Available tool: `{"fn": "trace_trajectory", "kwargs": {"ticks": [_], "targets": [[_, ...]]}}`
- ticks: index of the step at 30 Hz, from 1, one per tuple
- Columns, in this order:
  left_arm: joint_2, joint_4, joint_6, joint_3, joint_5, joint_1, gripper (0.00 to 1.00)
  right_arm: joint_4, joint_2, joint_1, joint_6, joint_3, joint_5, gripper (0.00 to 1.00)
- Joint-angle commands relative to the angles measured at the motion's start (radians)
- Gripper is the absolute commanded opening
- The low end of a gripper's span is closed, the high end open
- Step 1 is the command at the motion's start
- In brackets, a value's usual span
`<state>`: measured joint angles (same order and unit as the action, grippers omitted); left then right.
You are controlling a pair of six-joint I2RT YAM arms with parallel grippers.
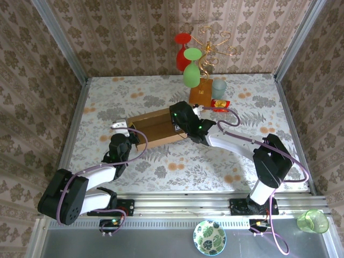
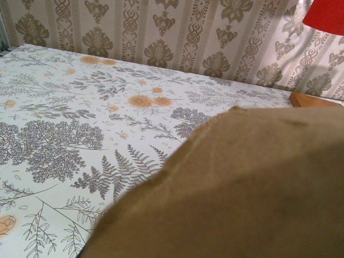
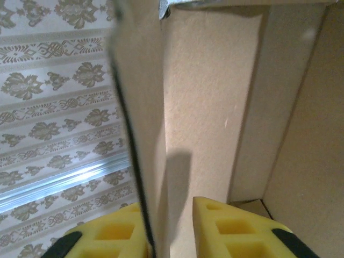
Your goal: Fold the paper box
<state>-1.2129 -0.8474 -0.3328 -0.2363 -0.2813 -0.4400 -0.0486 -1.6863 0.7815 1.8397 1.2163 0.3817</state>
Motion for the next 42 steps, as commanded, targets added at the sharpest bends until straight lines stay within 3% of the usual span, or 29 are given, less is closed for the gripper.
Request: {"fn": "trace_trajectory", "kwargs": {"ticks": [1,4,5,8,13,16,19,22,24,26,29,32,34,38,42], "targets": [[-0.016,0.146,0.019,0.008,0.041,-0.009,0.00,0.004,-0.020,-0.017,0.020,-0.001,0.020,0.18],[-0.015,0.146,0.020,0.004,0.048,-0.009,0.00,0.010,-0.021,-0.021,0.019,0.006,0.021,0.10],[-0.014,0.151,0.020,0.000,0.055,-0.010,0.05,0.011,-0.022,-0.021,0.023,0.005,0.024,0.08],[0.023,0.193,-0.012,-0.019,0.080,-0.010,0.40,0.006,-0.025,-0.023,0.035,-0.004,0.029,0.00],[0.248,0.418,-0.162,-0.054,0.114,-0.009,0.66,-0.008,-0.027,-0.028,0.056,-0.031,0.028,0.00],[0.414,0.592,-0.285,-0.063,0.151,-0.042,0.68,-0.015,-0.025,-0.031,0.059,-0.051,0.027,0.00],[0.579,0.774,-0.437,-0.063,0.168,-0.045,0.63,-0.031,-0.022,-0.035,0.061,-0.076,0.017,0.00],[0.729,1.037,-0.609,-0.105,0.088,-0.038,0.52,-0.032,-0.013,-0.036,0.054,-0.095,0.005,0.00],[0.764,1.160,-0.691,-0.153,0.074,0.021,0.51,-0.033,-0.006,-0.037,0.047,-0.107,-0.003,0.00],[0.723,1.200,-0.735,-0.193,0.161,0.125,0.48,-0.034,-0.001,-0.036,0.039,-0.120,-0.014,0.00],[0.541,1.219,-0.763,-0.293,0.396,0.307,0.46,-0.030,0.009,-0.038,0.020,-0.146,-0.029,0.00],[0.328,1.294,-0.675,-0.436,0.518,0.412,0.48,-0.021,0.025,-0.044,-0.025,-0.174,-0.039,0.00],[0.193,1.306,-0.631,-0.506,0.587,0.448,0.51,-0.026,0.032,-0.052,-0.048,-0.198,-0.051,0.00],[-0.014,1.155,-0.593,-0.557,0.740,0.460,0.58,-0.098,0.023,-0.075,-0.085,-0.272,-0.105,0.00],[-0.123,1.032,-0.558,-0.570,0.778,0.410,0.66,-0.115,0.014,-0.094,-0.128,-0.308,-0.148,0.00]]}}
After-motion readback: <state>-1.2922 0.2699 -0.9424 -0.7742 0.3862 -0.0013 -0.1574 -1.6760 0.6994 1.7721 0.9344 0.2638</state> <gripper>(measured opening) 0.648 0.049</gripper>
